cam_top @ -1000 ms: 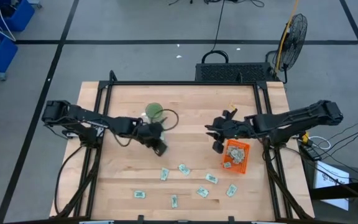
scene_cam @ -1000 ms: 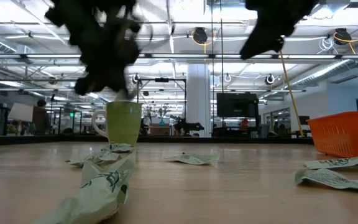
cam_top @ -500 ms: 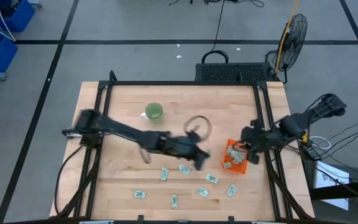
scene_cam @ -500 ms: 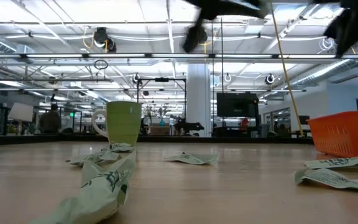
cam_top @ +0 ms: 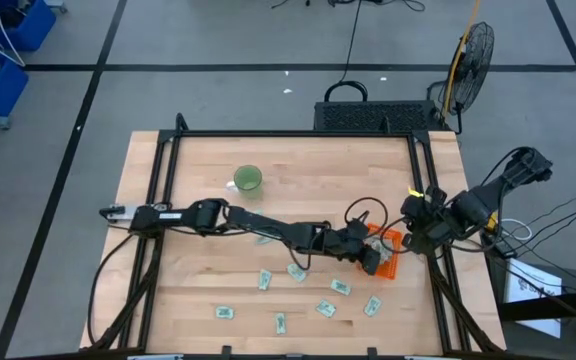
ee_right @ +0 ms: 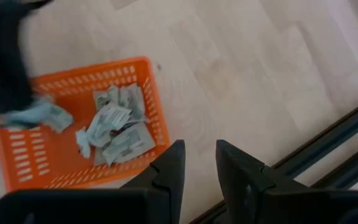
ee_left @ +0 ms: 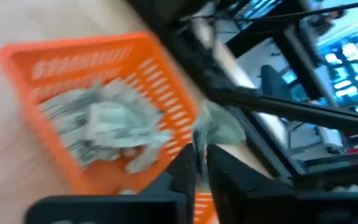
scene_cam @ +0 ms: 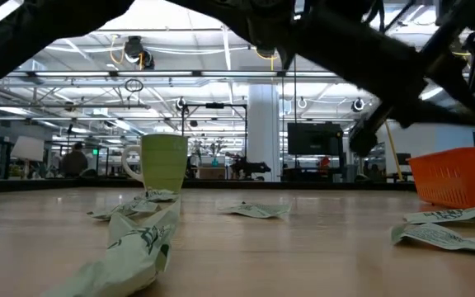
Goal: Pick and place Stevia / Truvia into bins
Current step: Put the stevia packet into the orange basket
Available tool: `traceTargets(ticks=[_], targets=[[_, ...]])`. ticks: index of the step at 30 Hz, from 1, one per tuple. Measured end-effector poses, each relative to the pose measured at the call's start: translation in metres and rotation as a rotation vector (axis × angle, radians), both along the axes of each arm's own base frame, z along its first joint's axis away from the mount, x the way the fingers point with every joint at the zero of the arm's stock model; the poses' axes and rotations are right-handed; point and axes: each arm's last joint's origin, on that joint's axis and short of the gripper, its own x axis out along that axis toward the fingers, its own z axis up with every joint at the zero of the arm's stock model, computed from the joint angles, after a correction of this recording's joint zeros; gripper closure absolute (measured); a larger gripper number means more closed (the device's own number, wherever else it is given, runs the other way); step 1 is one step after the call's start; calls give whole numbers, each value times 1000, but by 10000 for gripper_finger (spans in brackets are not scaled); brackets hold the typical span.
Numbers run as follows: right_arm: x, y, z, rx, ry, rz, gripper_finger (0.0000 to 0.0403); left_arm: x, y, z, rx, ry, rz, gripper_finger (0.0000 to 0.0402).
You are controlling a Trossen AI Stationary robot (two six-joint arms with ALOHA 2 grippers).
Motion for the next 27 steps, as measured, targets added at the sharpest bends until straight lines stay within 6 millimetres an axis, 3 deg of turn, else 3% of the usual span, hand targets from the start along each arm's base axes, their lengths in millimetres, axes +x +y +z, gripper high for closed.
traceTargets(ticks=[7, 11, 16, 21, 27], targets=[[1, 1, 0, 5, -5, -2, 316, -6, 6, -4, 35, 92, -24, 274], [2, 1, 0, 11, -13, -3, 316, -9, 8, 22, 78, 42, -52, 261], [10, 6, 1, 50, -83, 53, 316, -25, 17, 57, 141, 98, -237, 260], [19, 12, 4, 82, -167, 119, 316, -68, 19, 109, 180, 254, -413, 259], [23, 13, 6, 71, -226, 106, 316, -146, -11, 151, 181, 599, -583, 259]])
